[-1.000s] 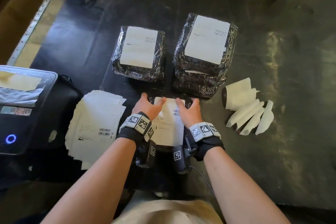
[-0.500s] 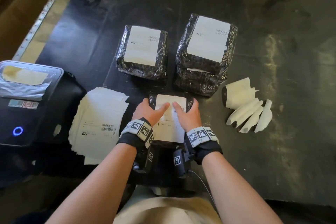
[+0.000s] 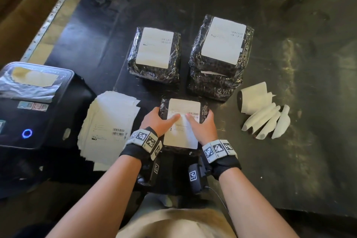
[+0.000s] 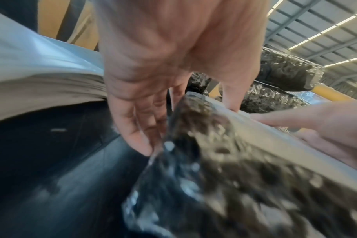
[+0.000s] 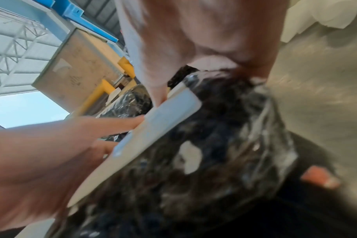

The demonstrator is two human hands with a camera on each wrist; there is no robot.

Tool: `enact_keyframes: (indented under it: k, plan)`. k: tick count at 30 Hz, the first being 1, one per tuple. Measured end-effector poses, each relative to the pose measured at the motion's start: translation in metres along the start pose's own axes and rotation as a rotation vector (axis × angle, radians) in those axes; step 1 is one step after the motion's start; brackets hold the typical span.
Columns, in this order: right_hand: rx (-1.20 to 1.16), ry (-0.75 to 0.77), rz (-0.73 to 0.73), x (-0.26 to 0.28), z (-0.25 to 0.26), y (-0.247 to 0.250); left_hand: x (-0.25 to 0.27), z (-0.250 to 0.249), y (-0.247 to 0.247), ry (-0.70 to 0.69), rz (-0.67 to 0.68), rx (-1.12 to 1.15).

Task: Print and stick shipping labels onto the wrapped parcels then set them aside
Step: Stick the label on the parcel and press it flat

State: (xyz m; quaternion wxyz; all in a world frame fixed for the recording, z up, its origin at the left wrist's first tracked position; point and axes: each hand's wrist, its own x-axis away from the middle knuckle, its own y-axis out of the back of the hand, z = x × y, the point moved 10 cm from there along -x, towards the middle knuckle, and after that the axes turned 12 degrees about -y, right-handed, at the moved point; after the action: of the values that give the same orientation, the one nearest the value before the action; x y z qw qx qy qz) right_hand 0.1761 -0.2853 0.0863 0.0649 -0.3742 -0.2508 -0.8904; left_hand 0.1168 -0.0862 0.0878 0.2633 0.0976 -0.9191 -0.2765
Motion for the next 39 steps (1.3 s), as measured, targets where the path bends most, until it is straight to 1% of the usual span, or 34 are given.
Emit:
enact_keyframes:
  k: [2, 5, 10, 14, 16, 19, 22, 26, 31, 34, 39]
  plan:
    - [-0.032, -0.014, -0.014, 0.001, 0.0, 0.0, 0.003, 0.002, -0.003, 0.023, -0.005, 0.0]
    - [-0.054, -0.011, -0.025, -0.001, 0.003, 0.006, 0.002, -0.005, -0.001, 0.007, -0.007, -0.031]
    - [0.011, 0.028, 0.0, -0.004, 0.001, 0.011, -0.001, -0.012, 0.008, -0.028, -0.013, -0.068]
    - [0.025, 0.038, 0.005, 0.004, -0.002, 0.01, 0.006, -0.005, 0.011, -0.045, -0.025, -0.047]
    - [0.032, 0.021, 0.0, 0.011, -0.007, 0.003, 0.013, -0.001, 0.007, -0.03, -0.01, -0.027]
    - [0.006, -0.013, -0.042, 0.014, -0.019, -0.002, 0.023, 0.0, 0.0, -0.014, 0.0, -0.009]
    - [-0.033, 0.01, -0.048, 0.014, -0.017, 0.002, 0.024, -0.003, -0.001, -0.022, -0.006, -0.009]
    - [-0.043, 0.039, -0.018, 0.014, -0.017, 0.006, 0.02, -0.005, -0.001, -0.032, 0.019, -0.02]
    - [0.0, 0.092, 0.014, 0.021, -0.018, 0.014, 0.026, -0.007, 0.001, -0.102, 0.038, 0.039]
    - [-0.007, 0.068, 0.016, 0.029, -0.026, 0.009, 0.036, -0.003, 0.001, -0.112, 0.016, 0.063]
    - [-0.01, 0.005, -0.041, 0.034, -0.046, 0.0, 0.05, 0.006, -0.008, -0.078, 0.004, 0.067]
